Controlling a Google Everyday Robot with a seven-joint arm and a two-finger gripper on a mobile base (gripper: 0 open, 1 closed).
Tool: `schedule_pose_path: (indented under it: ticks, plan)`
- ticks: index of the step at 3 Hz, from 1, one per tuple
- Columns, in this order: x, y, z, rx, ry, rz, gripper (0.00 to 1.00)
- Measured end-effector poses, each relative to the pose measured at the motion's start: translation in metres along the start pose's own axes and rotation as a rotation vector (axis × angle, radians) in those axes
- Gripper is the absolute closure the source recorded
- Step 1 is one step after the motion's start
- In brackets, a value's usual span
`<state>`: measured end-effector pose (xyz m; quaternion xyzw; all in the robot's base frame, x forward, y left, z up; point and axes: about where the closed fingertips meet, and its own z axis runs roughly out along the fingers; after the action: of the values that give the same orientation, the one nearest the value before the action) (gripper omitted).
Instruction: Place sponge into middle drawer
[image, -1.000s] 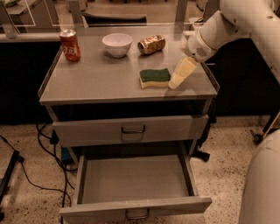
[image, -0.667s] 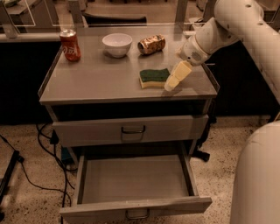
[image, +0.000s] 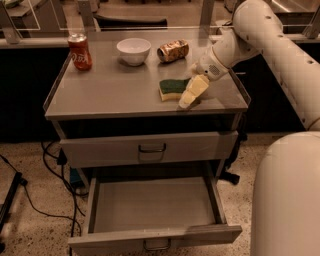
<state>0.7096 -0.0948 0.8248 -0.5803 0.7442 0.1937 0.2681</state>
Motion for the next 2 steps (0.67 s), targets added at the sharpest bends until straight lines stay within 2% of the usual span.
schedule_pose_path:
  ticks: [1, 2]
  plan:
    - [-0.009, -0.003, 0.0091, -0.016, -0.02, -0.015, 0.02]
    - [-0.0135, -0.0068, 0.0141, -0.019, -0.03, -0.026, 0.26]
